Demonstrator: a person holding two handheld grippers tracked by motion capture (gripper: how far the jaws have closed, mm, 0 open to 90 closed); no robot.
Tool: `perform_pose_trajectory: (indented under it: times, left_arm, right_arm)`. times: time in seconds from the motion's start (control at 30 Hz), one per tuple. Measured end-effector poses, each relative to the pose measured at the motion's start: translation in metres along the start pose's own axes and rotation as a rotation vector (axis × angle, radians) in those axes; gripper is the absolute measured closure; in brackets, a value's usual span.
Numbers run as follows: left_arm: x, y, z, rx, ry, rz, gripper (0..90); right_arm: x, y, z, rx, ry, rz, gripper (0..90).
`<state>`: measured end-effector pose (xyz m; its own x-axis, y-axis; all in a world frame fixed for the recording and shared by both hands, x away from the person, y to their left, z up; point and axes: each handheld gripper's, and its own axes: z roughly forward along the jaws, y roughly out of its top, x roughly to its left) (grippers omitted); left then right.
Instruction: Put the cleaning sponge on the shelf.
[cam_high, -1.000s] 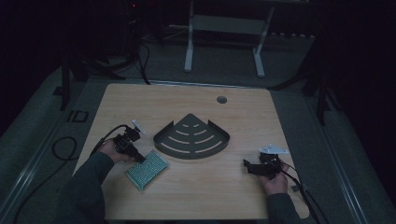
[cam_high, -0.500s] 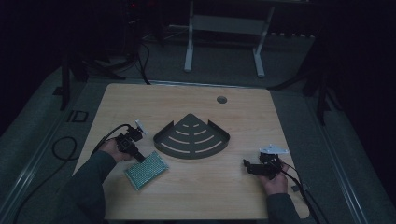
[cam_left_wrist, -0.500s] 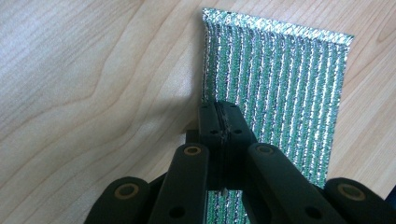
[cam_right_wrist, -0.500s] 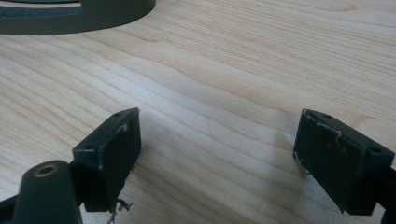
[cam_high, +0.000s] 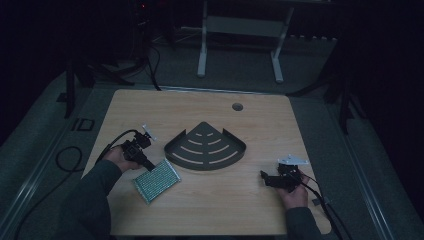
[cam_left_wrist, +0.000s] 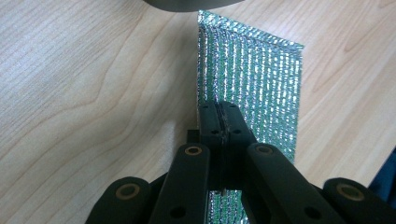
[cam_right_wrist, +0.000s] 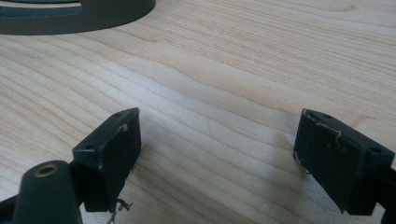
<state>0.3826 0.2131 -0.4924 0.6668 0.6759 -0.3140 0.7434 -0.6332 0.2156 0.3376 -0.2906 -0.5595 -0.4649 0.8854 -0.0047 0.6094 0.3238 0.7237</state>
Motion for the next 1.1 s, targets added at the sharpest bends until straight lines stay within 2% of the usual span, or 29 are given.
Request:
perform_pose_trajectory:
  times: [0.37, 1.1]
  left_arm:
    - [-0.003, -0.005, -0.013, -0.029, 0.016, -0.003, 90.0]
    - [0.001, -0.012, -0.039, -0.115, 0.003, -0.031, 90.0]
  right_arm:
    - [0.000, 0.000, 0.000, 0.000, 0.000, 0.000, 14.3]
    - [0.000, 0.000, 0.000, 0.000, 0.000, 0.000, 14.3]
